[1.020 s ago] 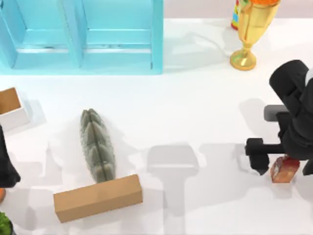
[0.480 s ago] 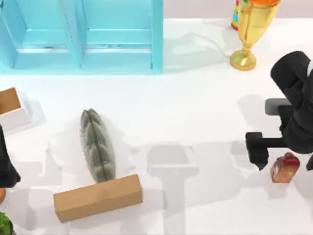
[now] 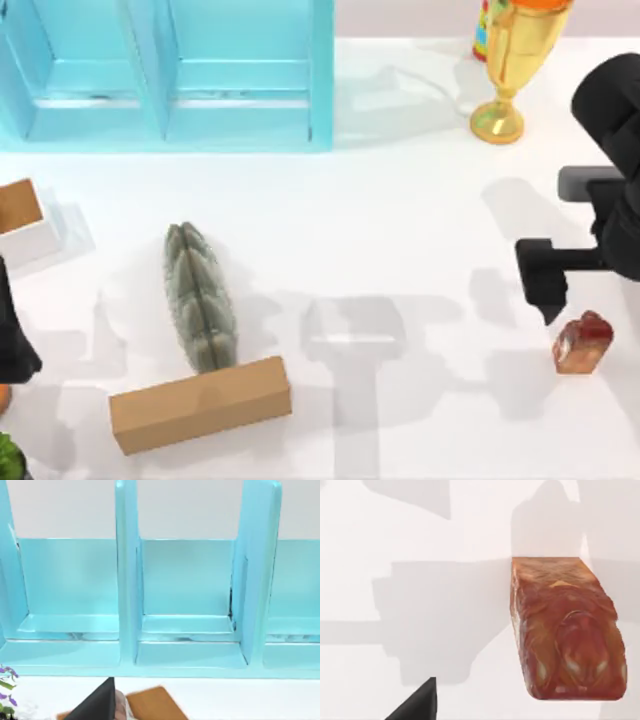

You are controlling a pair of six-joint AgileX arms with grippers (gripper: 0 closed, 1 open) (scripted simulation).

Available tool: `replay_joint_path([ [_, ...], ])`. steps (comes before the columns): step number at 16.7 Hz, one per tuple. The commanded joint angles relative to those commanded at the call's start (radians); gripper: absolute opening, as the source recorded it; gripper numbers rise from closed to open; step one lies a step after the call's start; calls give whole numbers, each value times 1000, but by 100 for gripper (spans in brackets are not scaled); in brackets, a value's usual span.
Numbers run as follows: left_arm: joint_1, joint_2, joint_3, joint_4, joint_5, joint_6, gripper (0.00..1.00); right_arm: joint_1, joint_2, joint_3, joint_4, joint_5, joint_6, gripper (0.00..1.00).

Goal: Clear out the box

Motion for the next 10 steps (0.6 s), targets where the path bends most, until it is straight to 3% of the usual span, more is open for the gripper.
replay_joint_path([
  [7, 0, 0, 0, 0, 0, 0, 100, -2, -16, 27, -32, 0, -4, 100],
  [10, 0, 0, 0, 0, 0, 0, 100, -68, 37, 95, -79, -1, -71, 100],
])
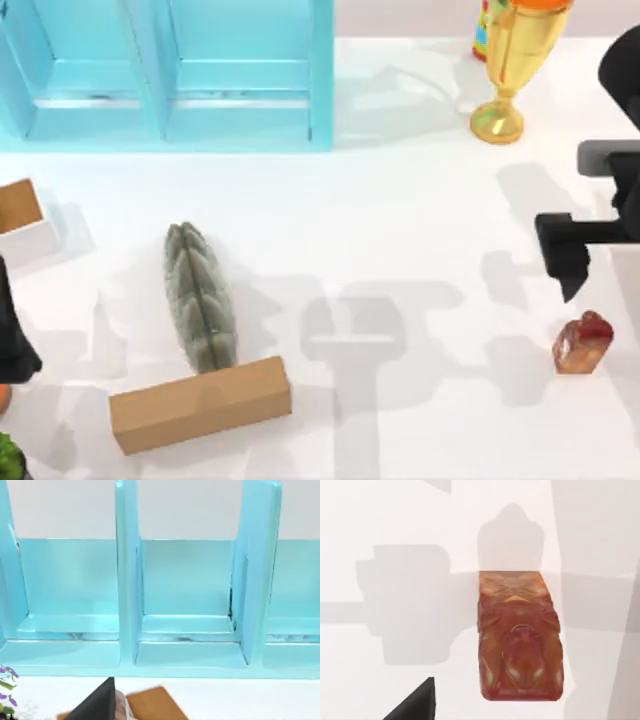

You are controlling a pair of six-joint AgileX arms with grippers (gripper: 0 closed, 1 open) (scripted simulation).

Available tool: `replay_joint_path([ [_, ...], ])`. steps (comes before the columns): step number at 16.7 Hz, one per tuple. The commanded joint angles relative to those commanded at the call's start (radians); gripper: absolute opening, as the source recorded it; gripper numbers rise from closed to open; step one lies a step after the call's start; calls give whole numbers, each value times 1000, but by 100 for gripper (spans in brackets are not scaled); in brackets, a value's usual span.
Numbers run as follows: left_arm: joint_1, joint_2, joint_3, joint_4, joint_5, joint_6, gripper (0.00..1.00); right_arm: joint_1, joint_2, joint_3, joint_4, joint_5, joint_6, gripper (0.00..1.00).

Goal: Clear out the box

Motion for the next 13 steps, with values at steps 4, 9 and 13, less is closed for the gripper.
replay_joint_path([
  [4, 0, 0, 0, 0, 0, 0, 100, -224, 121, 197, -127, 5, -215, 100],
  [9, 0, 0, 0, 0, 0, 0, 100, -580, 263, 459, -246, -1, -549, 100],
  [13, 0, 0, 0, 0, 0, 0, 100, -705, 286, 575, -259, -5, -672, 100],
])
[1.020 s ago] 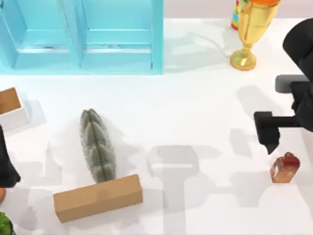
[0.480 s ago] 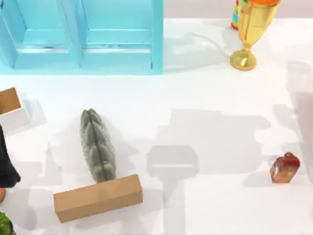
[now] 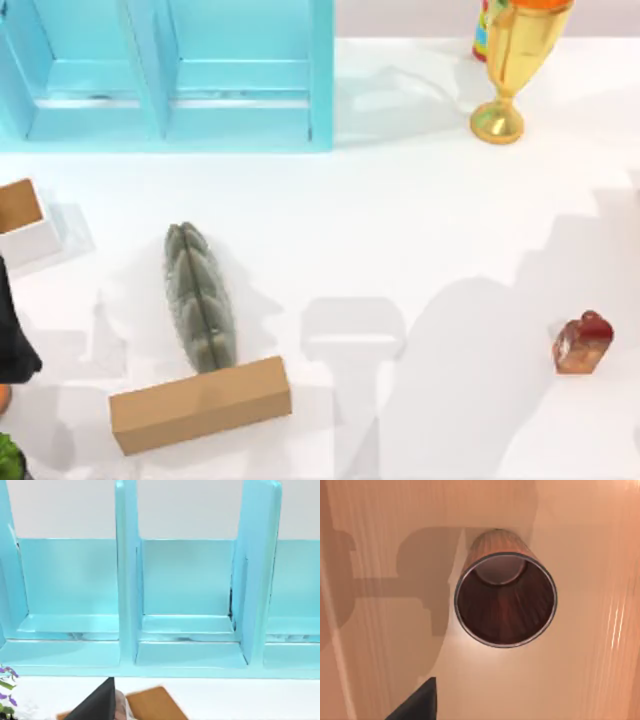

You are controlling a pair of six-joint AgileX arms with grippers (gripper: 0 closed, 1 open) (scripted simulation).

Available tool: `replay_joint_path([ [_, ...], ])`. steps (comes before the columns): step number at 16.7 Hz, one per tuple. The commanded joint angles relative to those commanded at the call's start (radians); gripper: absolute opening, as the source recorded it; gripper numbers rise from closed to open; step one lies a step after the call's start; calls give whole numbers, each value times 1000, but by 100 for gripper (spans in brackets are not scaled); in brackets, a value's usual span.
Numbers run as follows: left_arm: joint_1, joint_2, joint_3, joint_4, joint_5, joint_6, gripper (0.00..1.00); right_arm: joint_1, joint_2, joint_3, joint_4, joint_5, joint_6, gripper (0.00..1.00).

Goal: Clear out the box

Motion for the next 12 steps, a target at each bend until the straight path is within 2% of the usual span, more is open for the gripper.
replay_joint_path([
  [7, 0, 0, 0, 0, 0, 0, 100, -1, 1, -37, 41, 0, -1, 100],
  [12, 0, 0, 0, 0, 0, 0, 100, 1, 27, -239, 281, 0, 1, 100],
])
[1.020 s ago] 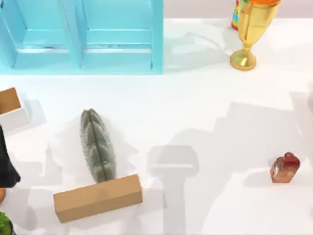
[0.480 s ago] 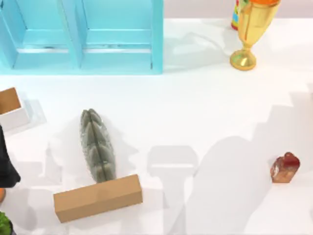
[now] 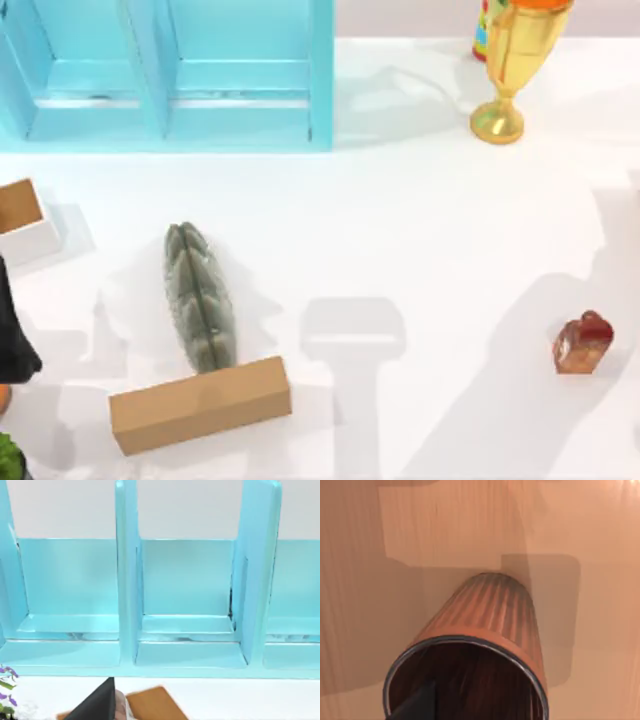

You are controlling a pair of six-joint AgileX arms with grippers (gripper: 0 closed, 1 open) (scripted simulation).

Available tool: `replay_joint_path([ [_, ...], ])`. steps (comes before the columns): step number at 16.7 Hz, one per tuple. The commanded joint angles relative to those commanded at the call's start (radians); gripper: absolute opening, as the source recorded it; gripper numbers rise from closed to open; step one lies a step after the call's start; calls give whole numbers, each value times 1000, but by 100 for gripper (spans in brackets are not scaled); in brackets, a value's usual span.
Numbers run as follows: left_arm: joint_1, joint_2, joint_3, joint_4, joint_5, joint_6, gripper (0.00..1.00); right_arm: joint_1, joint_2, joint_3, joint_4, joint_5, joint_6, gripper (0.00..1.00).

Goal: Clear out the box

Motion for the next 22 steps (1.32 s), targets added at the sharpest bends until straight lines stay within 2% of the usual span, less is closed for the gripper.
replay_joint_path([
  [3, 0, 0, 0, 0, 0, 0, 100, 0, 14, -83, 89, 0, 0, 100],
  [7, 0, 0, 0, 0, 0, 0, 100, 0, 17, -91, 97, 0, 0, 100],
  [20, 0, 0, 0, 0, 0, 0, 100, 0, 17, -91, 97, 0, 0, 2],
  [22, 0, 0, 0, 0, 0, 0, 100, 0, 17, -91, 97, 0, 0, 0],
])
